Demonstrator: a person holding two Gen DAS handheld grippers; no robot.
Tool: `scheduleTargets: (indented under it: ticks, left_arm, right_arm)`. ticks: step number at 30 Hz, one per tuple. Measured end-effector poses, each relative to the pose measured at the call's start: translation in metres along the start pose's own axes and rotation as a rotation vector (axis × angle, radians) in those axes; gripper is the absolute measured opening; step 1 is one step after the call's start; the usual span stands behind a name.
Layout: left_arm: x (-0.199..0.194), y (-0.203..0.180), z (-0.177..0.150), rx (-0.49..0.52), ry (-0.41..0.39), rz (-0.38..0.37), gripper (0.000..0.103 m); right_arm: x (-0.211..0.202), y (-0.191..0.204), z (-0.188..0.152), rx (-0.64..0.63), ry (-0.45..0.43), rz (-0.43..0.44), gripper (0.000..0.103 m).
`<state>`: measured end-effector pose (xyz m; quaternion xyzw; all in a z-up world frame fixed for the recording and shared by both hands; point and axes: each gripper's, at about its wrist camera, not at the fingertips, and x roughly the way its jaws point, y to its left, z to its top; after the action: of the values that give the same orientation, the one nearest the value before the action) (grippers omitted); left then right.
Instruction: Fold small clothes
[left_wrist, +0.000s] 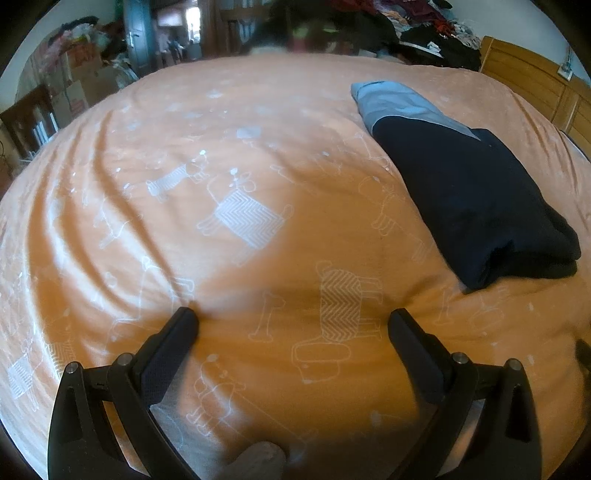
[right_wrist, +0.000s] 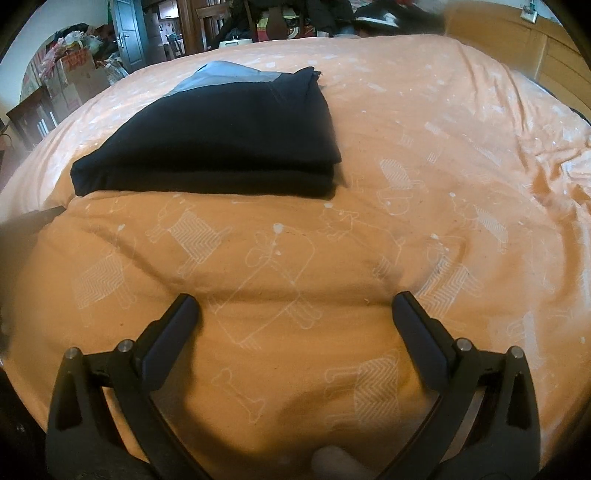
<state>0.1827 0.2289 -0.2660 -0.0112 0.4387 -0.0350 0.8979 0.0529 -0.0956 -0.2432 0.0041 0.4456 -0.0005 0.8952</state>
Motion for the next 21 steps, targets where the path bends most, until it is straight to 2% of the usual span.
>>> scheduleTargets:
  ticks: [21]
  left_arm:
    - [0.0013, 0.0018, 0.0003, 0.001, -0.006, -0.005, 0.103]
  right_arm:
    - [0.0010, -0.0016, 0.0004, 0.016, 0.000, 0.017, 0.103]
